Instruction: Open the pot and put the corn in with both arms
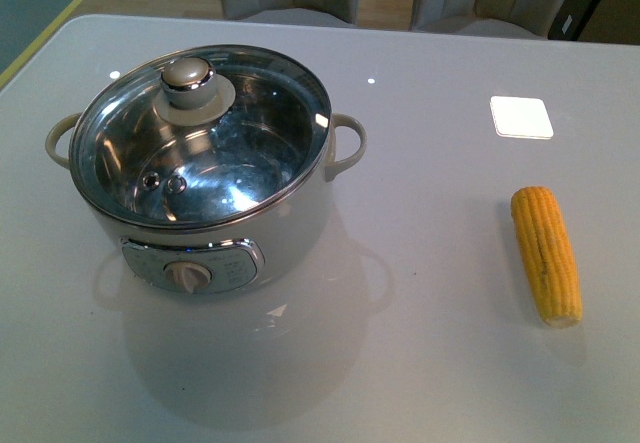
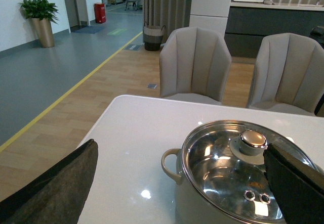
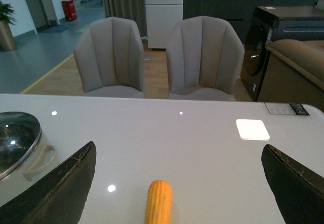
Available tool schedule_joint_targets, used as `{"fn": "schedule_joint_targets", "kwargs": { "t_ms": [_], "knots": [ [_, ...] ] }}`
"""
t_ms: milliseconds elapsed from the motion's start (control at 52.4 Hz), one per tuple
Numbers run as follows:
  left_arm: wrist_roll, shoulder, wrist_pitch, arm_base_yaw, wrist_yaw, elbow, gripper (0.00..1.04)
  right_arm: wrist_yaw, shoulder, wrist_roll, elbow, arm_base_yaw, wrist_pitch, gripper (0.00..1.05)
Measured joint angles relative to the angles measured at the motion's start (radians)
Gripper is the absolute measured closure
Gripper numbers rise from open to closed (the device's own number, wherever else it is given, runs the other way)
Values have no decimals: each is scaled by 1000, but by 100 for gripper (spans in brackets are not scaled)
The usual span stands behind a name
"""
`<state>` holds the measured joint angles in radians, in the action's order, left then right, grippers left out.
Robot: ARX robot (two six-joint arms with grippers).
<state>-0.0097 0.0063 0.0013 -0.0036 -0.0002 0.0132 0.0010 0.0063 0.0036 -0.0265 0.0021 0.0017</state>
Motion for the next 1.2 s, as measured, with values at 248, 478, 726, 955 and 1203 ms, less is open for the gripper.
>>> {"fn": "schedule_joint_targets", "kwargs": {
  "t_ms": [248,478,726,955,1203],
  "knots": [
    [0,0,0,0,0,0,7,0,0,0,0,0,0,9],
    [-42,71,-163,-9,-24,60,7,0,0,0,0,0,0,9],
    [-119,302,-393,-46,-29,168,7,0,-1,0,0,0,0,9],
    [-63,642,-26,-84,-14,215,7,0,-1,0,0,0,0,9],
    [-6,1250,543,-135,-16,393,7,0,-1,0,0,0,0,9]
  ]
}}
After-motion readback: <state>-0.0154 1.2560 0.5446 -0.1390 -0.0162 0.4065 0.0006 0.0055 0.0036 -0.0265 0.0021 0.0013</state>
